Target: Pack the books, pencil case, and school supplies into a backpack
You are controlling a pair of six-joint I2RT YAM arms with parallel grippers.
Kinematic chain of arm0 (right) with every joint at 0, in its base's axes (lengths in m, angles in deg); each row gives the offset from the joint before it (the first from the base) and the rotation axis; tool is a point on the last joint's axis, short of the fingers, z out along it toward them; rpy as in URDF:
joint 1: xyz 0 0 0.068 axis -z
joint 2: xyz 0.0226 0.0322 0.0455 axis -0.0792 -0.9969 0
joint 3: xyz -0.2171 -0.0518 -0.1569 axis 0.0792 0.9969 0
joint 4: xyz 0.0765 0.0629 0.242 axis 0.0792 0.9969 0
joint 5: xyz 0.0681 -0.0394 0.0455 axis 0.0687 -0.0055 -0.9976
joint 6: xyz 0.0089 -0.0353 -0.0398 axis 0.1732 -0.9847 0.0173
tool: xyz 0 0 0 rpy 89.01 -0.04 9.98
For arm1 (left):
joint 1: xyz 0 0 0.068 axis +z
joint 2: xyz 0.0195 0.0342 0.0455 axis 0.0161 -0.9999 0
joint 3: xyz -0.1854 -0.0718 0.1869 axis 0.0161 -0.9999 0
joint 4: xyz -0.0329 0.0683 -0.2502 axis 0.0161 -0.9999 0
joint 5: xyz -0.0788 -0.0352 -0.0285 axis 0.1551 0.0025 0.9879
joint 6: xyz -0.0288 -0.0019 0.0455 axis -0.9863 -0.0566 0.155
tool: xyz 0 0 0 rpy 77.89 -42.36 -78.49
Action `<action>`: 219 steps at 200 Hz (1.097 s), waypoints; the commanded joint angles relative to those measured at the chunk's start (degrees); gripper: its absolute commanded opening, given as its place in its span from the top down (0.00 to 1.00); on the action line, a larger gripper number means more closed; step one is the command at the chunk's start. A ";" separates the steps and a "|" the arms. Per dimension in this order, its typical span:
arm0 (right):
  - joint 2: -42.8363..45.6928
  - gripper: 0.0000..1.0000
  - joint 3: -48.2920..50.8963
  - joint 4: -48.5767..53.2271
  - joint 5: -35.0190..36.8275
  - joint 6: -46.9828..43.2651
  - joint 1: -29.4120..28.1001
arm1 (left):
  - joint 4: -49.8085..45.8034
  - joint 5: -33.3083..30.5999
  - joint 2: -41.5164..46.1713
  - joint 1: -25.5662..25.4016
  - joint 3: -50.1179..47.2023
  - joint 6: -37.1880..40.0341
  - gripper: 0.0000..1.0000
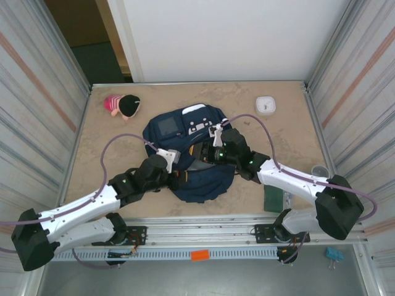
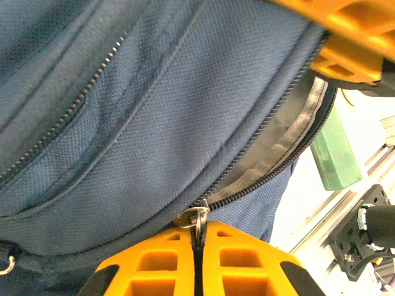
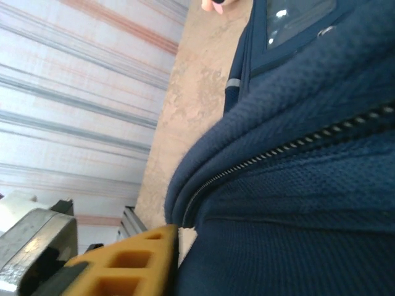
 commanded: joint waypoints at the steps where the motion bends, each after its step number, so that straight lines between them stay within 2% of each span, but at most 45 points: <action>1: 0.59 0.94 -1.99 -0.58 -0.64 -1.71 1.04 | -0.75 -4.05 2.48 0.28 1.54 0.83 1.00; 14: 1.94 1.00 -4.39 3.87 -2.88 -5.23 2.79 | -3.17 -6.46 3.89 0.73 0.33 0.82 1.00; 45: 4.17 1.00 -10.12 12.58 -12.46 -11.14 9.26 | -5.52 -7.41 9.00 5.31 -3.65 1.01 1.00; 78: 3.18 1.00 -17.33 19.02 -22.49 -16.64 13.68 | -3.73 -6.17 13.34 13.53 -7.05 4.67 1.00; 103: 0.81 1.00 -22.93 22.48 -28.57 -19.15 15.10 | -0.37 -5.87 11.97 20.90 -8.58 6.94 1.00; 138: -0.19 1.00 -27.29 22.66 -31.81 -19.04 15.76 | 2.92 -3.72 4.83 32.27 -8.21 6.45 1.00; 168: 0.31 1.00 -27.35 20.78 -28.40 -17.28 15.18 | 5.84 -0.69 -2.17 38.71 -5.26 6.77 1.00; 188: 0.66 1.00 -24.98 17.79 -24.01 -15.07 14.27 | 6.68 1.35 -4.33 39.93 -2.66 7.57 0.89; 219: 1.50 1.00 -17.62 8.16 -10.98 -10.01 11.74 | 3.63 6.10 -2.82 39.95 0.46 5.95 0.54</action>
